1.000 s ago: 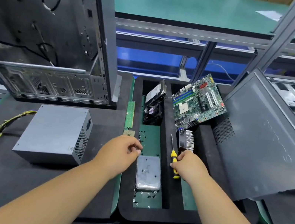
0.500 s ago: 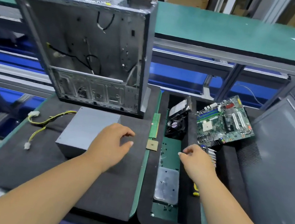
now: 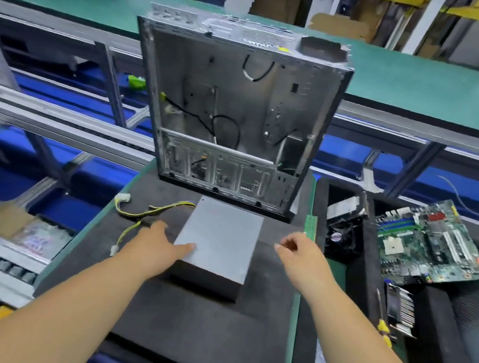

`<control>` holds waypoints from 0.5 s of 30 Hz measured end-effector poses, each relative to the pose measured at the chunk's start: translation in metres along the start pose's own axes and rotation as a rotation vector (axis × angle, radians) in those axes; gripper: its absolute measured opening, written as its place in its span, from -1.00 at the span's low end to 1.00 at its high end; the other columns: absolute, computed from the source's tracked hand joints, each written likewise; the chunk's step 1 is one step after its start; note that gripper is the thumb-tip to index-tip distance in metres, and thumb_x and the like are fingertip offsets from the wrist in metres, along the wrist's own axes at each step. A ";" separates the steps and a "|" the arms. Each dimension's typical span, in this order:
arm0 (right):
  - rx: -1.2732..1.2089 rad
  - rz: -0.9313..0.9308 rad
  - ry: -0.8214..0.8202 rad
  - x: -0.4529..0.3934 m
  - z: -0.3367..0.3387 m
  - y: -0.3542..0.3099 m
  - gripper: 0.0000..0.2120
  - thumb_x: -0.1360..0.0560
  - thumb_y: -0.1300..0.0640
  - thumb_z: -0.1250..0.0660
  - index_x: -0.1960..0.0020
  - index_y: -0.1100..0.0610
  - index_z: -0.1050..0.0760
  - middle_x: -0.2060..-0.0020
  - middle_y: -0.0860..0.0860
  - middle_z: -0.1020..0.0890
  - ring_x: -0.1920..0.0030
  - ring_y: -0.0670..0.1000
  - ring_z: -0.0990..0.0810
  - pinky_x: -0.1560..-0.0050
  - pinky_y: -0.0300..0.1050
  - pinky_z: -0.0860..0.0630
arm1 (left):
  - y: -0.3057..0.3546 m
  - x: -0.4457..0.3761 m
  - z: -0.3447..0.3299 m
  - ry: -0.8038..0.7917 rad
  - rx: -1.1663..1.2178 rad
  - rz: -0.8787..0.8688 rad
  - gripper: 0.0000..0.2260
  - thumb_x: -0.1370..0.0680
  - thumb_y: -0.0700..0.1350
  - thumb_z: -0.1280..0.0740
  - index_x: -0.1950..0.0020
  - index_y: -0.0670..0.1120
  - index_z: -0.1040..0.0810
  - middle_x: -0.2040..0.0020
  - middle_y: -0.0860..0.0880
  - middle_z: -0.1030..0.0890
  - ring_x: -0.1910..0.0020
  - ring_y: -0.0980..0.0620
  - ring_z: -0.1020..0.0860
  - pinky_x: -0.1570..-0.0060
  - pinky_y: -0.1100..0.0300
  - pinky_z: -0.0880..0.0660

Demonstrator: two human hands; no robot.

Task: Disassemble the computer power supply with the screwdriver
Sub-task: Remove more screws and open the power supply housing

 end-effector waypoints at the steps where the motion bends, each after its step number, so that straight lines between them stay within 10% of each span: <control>1: 0.036 0.026 0.002 -0.004 -0.007 -0.011 -0.85 -0.57 -0.03 -0.32 -0.09 -0.01 -0.50 -0.06 -0.05 -0.56 -0.06 0.01 -0.55 -0.06 -0.04 -0.49 | -0.007 -0.003 -0.002 -0.054 -0.010 0.028 -0.19 -0.42 0.36 -0.35 -0.52 -0.06 -0.26 -0.40 -0.05 -0.44 -0.30 -0.07 -0.49 -0.04 0.12 -0.38; 7: 0.143 0.128 -0.072 -0.022 -0.041 -0.059 -0.42 -0.63 -0.04 -0.24 -0.59 0.05 -0.16 -0.54 -0.02 -0.22 -0.53 0.04 -0.20 -0.48 -0.01 -0.21 | 0.004 -0.013 -0.015 -0.267 0.265 -0.097 -0.61 -0.54 0.12 -0.38 -0.28 0.00 -0.40 -0.09 0.02 -0.58 0.28 -0.01 -0.70 0.18 0.14 -0.59; 15: 0.270 -0.030 0.000 -0.014 -0.037 -0.056 -0.49 -0.52 -0.17 -0.37 -0.37 0.03 -0.40 -0.28 -0.06 -0.44 -0.22 0.02 -0.50 -0.16 0.02 -0.50 | 0.014 -0.040 -0.003 -0.264 0.156 -0.264 -0.75 -0.52 0.11 -0.38 -0.14 0.05 -0.55 0.13 0.12 -0.59 0.29 0.08 -0.58 0.31 0.20 -0.49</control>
Point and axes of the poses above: each hand's wrist, its own x-axis away from the middle knuckle, its own z-axis out of the back of the hand, y = z × x, the point moved 8 cm from there along -x, towards the middle knuckle
